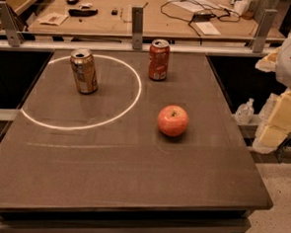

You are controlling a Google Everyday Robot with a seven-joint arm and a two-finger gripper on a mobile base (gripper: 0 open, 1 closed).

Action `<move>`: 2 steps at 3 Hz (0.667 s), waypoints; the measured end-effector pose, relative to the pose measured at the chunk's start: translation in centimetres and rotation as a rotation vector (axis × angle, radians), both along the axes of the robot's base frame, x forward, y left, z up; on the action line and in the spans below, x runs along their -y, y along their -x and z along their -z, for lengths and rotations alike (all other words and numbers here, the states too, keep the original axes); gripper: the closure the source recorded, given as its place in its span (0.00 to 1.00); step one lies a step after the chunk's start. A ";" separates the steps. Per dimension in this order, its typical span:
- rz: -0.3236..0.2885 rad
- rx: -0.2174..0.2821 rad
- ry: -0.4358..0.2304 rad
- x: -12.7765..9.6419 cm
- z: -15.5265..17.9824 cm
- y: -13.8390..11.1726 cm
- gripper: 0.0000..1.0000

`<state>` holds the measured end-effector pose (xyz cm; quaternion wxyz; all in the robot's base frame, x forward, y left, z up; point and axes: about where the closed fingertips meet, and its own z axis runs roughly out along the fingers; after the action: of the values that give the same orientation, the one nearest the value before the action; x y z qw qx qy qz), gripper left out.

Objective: Move orange can near apple

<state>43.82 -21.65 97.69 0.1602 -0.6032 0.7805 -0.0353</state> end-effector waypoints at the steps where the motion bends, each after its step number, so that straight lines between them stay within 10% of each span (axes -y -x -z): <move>1: 0.000 0.000 0.000 0.0 0.0 0.0 0.00; 2: -0.013 -0.013 -0.076 -0.1 0.2 -0.3 0.00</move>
Offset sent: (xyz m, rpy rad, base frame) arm 0.0101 -0.0006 -0.0092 0.2476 0.0652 0.0440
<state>44.17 -21.59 97.47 0.1781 -0.6021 0.7783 -0.0009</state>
